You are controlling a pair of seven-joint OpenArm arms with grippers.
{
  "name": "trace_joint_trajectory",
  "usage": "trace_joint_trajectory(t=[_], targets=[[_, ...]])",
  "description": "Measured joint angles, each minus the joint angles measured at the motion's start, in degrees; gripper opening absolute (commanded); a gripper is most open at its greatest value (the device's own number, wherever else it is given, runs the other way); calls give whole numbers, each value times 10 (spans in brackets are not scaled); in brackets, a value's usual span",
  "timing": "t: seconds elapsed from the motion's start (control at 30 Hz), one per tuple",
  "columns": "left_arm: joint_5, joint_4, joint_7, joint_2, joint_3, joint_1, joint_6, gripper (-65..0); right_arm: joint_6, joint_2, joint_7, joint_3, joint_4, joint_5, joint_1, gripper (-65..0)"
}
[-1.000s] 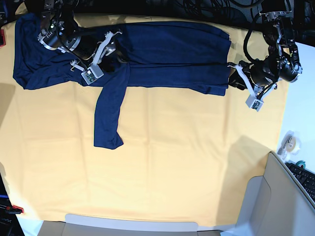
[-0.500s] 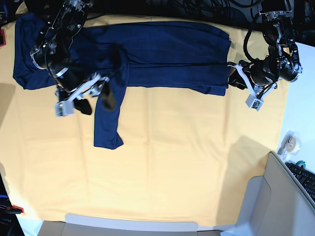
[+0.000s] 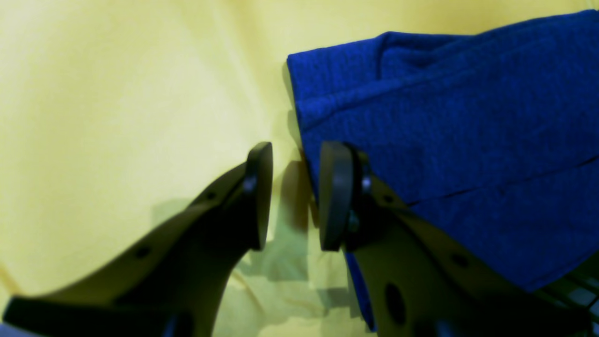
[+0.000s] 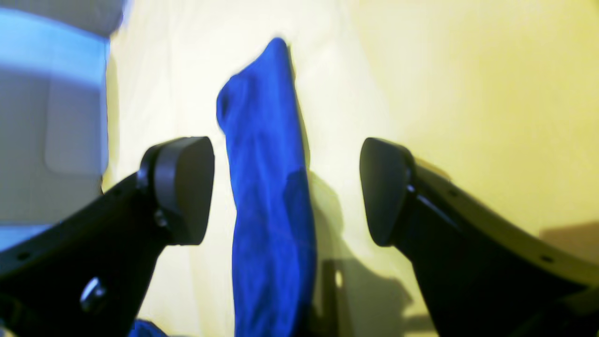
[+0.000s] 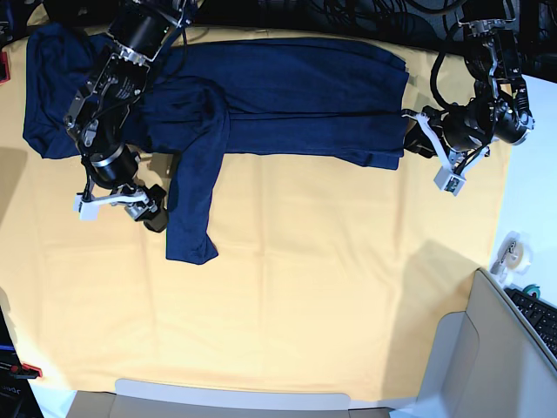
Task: Fold the T-shirt properly
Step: 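Move the right gripper along the sleeve to its cuff, then lift the cuff with the right gripper and carry it across toward the left gripper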
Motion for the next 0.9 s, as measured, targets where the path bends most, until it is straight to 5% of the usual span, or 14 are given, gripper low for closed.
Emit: trace_joint_trajectory(t=[0.8, 0.9], targets=[[0, 0, 1, 0, 0, -2, 0, -475, -10, -19, 30, -38, -155, 19, 76, -179], [0, 0, 1, 0, 0, -2, 0, -475, -10, -19, 28, -38, -156, 16, 77, -288]])
